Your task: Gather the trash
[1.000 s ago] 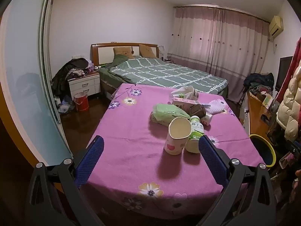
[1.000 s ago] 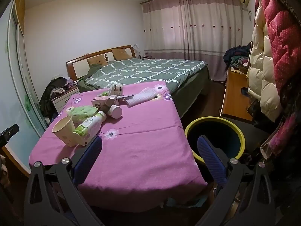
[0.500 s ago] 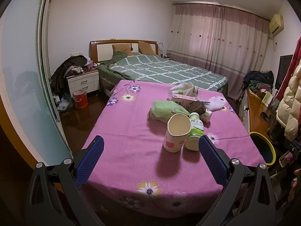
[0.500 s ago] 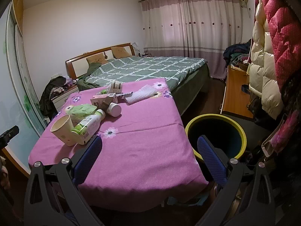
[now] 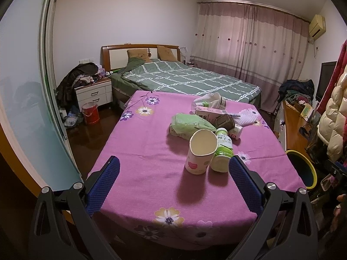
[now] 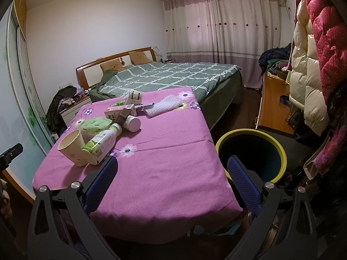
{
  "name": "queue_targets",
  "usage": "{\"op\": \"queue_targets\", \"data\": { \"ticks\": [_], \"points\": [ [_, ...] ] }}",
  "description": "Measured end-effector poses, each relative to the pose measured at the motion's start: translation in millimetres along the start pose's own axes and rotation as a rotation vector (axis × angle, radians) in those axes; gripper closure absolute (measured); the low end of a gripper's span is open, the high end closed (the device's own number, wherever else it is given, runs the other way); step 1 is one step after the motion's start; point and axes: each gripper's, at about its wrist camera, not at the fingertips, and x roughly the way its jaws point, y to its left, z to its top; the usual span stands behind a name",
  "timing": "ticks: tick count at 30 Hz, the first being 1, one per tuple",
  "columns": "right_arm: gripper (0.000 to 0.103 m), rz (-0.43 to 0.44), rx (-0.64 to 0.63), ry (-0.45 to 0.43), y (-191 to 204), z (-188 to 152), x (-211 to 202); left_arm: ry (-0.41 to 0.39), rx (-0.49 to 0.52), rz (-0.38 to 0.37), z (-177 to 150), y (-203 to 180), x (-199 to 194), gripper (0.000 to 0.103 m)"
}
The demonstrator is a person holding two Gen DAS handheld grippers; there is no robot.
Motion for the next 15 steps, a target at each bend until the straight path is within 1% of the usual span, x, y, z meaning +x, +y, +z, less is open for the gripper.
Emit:
{"op": "queue_targets", "data": {
  "ticks": [15],
  "points": [
    [0.006,0.001,0.001,0.002,-0.3,-0.4,0.4,0.007,-0.003,-0.001,1.0,0.1,0.5,0.004]
  ]
}}
